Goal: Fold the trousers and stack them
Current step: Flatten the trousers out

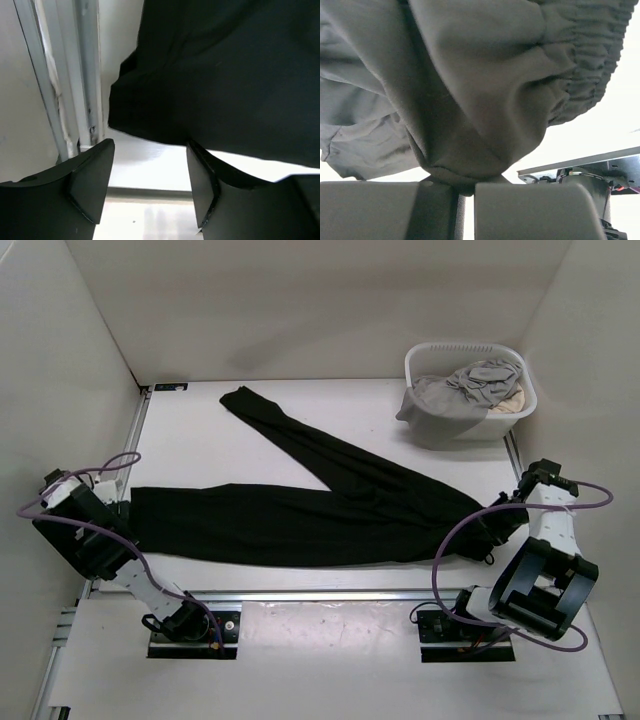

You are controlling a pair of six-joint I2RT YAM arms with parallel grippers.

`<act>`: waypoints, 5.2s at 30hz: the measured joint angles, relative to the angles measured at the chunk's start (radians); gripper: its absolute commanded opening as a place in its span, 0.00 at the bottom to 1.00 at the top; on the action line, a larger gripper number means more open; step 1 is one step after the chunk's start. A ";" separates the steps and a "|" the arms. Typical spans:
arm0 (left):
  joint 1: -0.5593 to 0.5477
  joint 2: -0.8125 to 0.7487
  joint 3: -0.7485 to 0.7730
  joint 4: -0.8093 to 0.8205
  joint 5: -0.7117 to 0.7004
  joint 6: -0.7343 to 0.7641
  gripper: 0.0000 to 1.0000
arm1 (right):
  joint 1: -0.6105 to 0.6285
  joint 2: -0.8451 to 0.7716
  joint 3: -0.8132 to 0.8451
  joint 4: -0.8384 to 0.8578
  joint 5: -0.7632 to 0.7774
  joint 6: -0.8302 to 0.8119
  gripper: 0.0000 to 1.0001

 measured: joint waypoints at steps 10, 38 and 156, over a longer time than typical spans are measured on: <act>-0.009 0.057 0.038 0.039 0.076 -0.081 0.59 | -0.007 0.000 -0.020 0.006 0.023 -0.026 0.00; -0.068 -0.008 0.060 -0.135 -0.057 0.026 0.14 | -0.079 -0.114 -0.062 -0.062 0.046 0.024 0.29; -1.089 0.203 0.235 0.158 -0.030 -0.194 0.70 | 0.219 0.190 0.193 0.130 0.403 0.188 0.99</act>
